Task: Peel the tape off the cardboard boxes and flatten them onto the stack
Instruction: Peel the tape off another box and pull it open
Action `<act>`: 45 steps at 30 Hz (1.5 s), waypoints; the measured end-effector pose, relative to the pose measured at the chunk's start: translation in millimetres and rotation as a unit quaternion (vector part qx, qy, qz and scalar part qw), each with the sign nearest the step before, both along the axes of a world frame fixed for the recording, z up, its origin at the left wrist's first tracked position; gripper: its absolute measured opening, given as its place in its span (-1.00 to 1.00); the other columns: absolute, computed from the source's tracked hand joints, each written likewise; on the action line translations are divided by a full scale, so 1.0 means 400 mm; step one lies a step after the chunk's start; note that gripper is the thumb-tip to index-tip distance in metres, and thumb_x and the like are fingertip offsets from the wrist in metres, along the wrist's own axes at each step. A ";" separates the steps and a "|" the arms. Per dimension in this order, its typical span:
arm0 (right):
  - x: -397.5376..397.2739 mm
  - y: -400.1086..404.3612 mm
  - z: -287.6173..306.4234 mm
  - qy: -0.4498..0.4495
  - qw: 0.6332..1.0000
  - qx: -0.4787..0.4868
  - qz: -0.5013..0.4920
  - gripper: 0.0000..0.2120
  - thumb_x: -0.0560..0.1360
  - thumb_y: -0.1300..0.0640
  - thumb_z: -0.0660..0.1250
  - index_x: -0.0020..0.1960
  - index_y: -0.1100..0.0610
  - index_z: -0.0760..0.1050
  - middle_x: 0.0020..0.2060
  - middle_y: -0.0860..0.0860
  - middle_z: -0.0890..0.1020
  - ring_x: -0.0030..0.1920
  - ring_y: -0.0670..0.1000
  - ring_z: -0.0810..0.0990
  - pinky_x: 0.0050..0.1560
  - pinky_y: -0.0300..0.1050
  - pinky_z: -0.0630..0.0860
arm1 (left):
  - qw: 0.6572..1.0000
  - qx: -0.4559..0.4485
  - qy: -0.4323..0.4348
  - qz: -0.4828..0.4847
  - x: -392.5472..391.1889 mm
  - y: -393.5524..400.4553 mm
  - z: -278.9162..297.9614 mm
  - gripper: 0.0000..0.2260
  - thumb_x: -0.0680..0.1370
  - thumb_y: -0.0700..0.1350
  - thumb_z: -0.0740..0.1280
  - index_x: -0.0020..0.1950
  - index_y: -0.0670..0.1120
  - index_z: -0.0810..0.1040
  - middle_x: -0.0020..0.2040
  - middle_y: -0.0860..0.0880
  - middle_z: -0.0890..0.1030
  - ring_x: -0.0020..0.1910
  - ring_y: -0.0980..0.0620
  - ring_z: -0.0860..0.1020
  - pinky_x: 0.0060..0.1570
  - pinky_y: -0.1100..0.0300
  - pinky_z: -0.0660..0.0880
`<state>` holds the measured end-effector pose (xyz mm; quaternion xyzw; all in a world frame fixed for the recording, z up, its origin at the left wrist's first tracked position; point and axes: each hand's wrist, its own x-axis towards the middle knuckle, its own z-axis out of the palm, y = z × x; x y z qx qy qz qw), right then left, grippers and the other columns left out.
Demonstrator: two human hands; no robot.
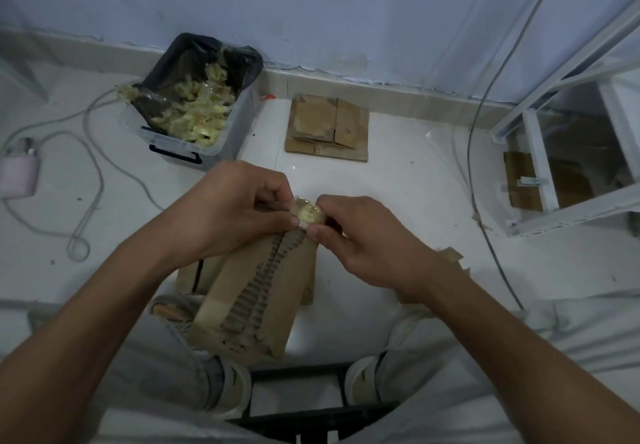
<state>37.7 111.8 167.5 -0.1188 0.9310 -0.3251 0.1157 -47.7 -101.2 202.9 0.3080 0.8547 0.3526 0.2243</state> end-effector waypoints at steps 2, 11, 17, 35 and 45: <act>0.003 0.013 0.017 -0.047 0.998 -0.016 0.037 -0.76 0.72 0.01 0.24 -0.02 0.14 0.50 -0.27 -0.01 0.58 -0.29 -0.04 0.52 -0.23 0.00 0.44 | 0.999 0.001 -0.022 -0.030 0.004 -0.002 0.002 -0.89 0.49 -0.07 0.55 -0.17 0.08 0.66 -0.27 0.19 0.70 -0.24 0.20 0.67 -0.24 0.31 0.54; -0.011 0.034 0.092 -0.173 0.965 -0.132 0.149 -0.79 0.73 0.14 0.23 0.02 0.26 0.50 -0.25 0.11 0.63 -0.39 -0.09 0.52 -0.34 -0.24 0.46 | 0.981 0.031 -0.152 -0.114 -0.009 -0.010 0.036 -0.95 0.50 -0.16 0.53 -0.12 -0.03 0.71 -0.22 0.07 0.73 -0.21 0.10 0.70 -0.18 0.26 0.58; -0.033 0.073 0.147 -0.288 0.915 -0.216 0.180 -0.82 0.74 0.20 0.17 0.03 0.21 0.50 -0.21 0.09 0.60 -0.39 -0.09 0.54 -0.46 -0.26 0.45 | 0.967 0.069 -0.203 -0.135 -0.026 0.011 0.053 -0.96 0.47 -0.21 0.53 -0.11 -0.11 0.71 -0.19 -0.03 0.74 -0.21 0.06 0.70 -0.18 0.29 0.57; -0.065 0.099 0.002 0.004 0.994 -0.111 -0.001 -0.89 0.72 0.11 0.26 0.03 0.10 0.49 -0.13 -0.07 0.63 -0.13 -0.05 0.60 -0.23 -0.20 0.48 | 0.984 0.129 -0.114 0.046 0.009 0.055 -0.094 -0.87 0.57 0.01 0.45 0.07 0.01 0.65 -0.07 0.09 0.67 -0.05 0.11 0.64 -0.09 0.25 0.59; -0.062 0.069 0.008 0.167 0.983 -0.079 -0.027 -0.76 0.67 0.07 0.34 0.27 0.01 0.70 0.02 -0.14 0.76 -0.03 -0.15 0.70 -0.04 -0.19 0.64 | 0.982 0.156 -0.075 0.079 0.020 0.055 -0.103 -0.92 0.59 -0.07 0.45 0.00 0.01 0.75 -0.09 0.10 0.73 -0.05 0.11 0.69 -0.03 0.26 0.59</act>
